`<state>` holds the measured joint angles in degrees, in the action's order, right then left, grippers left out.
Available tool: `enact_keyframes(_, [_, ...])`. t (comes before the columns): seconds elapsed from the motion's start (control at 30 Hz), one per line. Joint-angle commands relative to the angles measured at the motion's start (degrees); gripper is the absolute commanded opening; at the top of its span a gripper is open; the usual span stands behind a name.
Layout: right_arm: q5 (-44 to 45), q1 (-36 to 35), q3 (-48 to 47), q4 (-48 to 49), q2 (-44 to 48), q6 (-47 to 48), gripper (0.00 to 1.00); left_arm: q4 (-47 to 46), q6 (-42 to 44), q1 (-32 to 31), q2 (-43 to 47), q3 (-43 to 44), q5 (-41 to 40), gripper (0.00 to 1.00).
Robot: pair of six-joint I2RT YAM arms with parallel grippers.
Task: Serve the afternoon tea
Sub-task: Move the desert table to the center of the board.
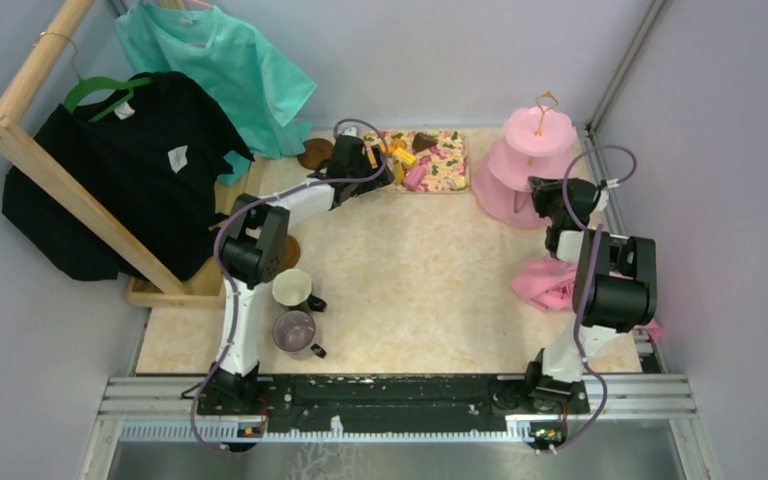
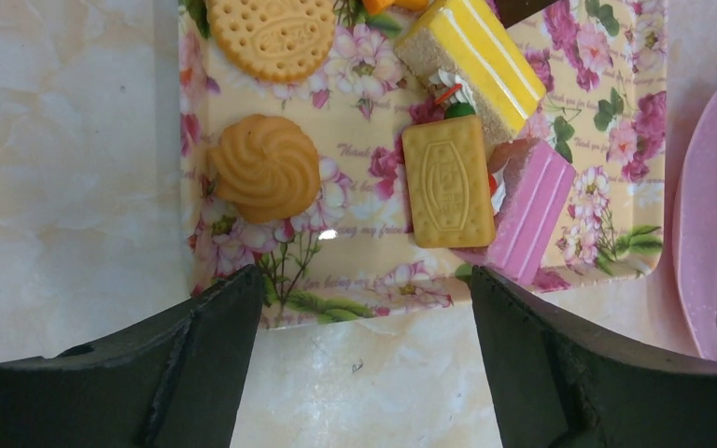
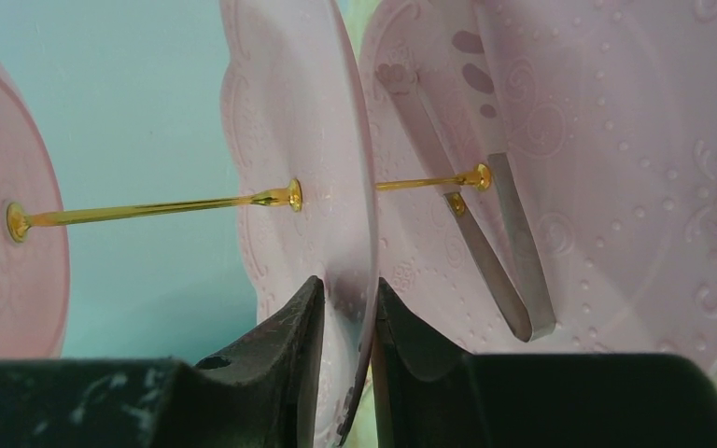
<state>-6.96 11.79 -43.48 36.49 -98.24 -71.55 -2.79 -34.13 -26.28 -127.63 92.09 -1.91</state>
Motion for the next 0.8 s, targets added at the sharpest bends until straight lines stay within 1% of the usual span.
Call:
enact_keyframes(0.0, [-0.84,0.17,-0.19,4.79,-0.87,0.9,0.25,3.21,1.73,-0.39,-2.16,3.69,-0.51,0.88])
enact_keyframes(0.23, [-1.44,0.16,0.01,4.79,-1.21,0.62,0.24,3.99,2.08,-0.35,-3.33,4.68,-1.56,0.88])
enact_keyframes(0.43, [-1.52,0.15,1.51,4.99,0.13,0.28,0.2,4.46,2.63,-0.37,-4.03,5.52,-1.98,0.88])
enact_keyframes(0.63, [-1.11,-0.16,3.94,4.15,3.02,0.68,0.2,4.44,3.25,-0.35,-4.11,5.73,-1.99,0.87])
enact_keyframes(0.77, [-0.79,-0.43,5.93,3.62,6.9,1.18,0.19,4.45,3.36,-0.35,-4.1,5.7,-1.53,0.87])
